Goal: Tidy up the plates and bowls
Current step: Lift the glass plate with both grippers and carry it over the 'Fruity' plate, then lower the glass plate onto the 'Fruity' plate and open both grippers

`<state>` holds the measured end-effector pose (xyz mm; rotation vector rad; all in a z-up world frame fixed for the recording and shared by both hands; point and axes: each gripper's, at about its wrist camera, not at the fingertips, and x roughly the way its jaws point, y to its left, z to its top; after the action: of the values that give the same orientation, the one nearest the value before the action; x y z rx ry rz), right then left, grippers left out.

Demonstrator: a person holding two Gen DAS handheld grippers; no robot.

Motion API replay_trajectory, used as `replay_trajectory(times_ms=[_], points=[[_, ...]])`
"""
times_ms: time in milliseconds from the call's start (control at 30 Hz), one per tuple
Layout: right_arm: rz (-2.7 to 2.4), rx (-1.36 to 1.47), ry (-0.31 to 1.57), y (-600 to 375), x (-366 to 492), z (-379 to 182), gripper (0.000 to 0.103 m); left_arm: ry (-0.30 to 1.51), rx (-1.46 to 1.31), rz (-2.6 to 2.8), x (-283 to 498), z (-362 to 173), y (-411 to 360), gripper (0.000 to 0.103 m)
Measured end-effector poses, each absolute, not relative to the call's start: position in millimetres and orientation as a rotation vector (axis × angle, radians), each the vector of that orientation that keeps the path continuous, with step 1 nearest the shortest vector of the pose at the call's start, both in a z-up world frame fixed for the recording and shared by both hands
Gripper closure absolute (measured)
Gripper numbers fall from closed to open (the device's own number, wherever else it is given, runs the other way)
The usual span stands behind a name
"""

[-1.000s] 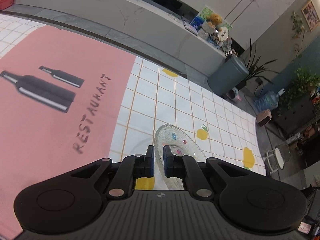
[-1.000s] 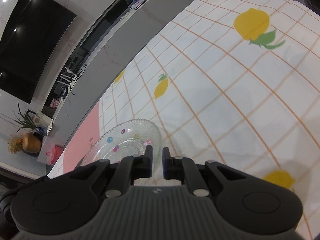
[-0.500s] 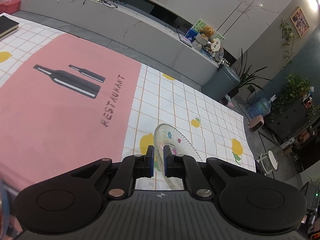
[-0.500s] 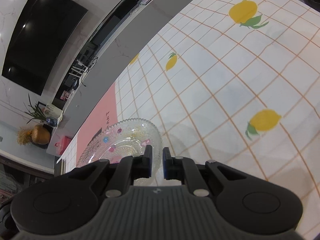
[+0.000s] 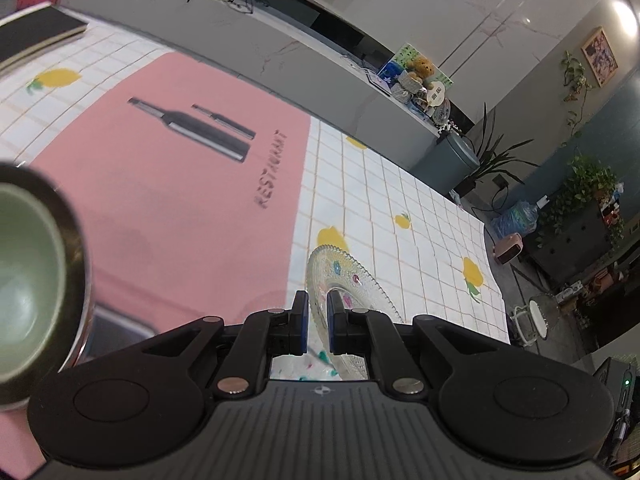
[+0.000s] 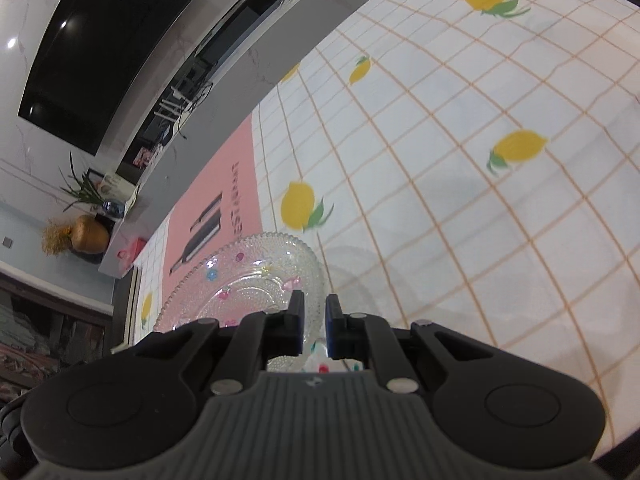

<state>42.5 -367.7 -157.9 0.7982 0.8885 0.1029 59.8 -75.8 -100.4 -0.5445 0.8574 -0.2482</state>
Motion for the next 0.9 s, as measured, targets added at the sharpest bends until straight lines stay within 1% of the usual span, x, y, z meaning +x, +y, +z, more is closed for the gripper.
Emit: replay_trajectory(times_ms=[133, 400, 900], points=[[0.11, 0.79, 0.905, -362, 28, -159, 0.095, 0.869, -0.575, -0.256, 48, -105, -66, 0.094], [0.102, 0.732, 0.919, -356, 7, -158, 0.095, 0.912, -0.543, -0.275, 27, -119, -62, 0.093], [0.077, 0.661, 0.959, -345, 1, -171, 0.095, 0.977, -0.477, -0.259, 18, -137, -65, 0.093]])
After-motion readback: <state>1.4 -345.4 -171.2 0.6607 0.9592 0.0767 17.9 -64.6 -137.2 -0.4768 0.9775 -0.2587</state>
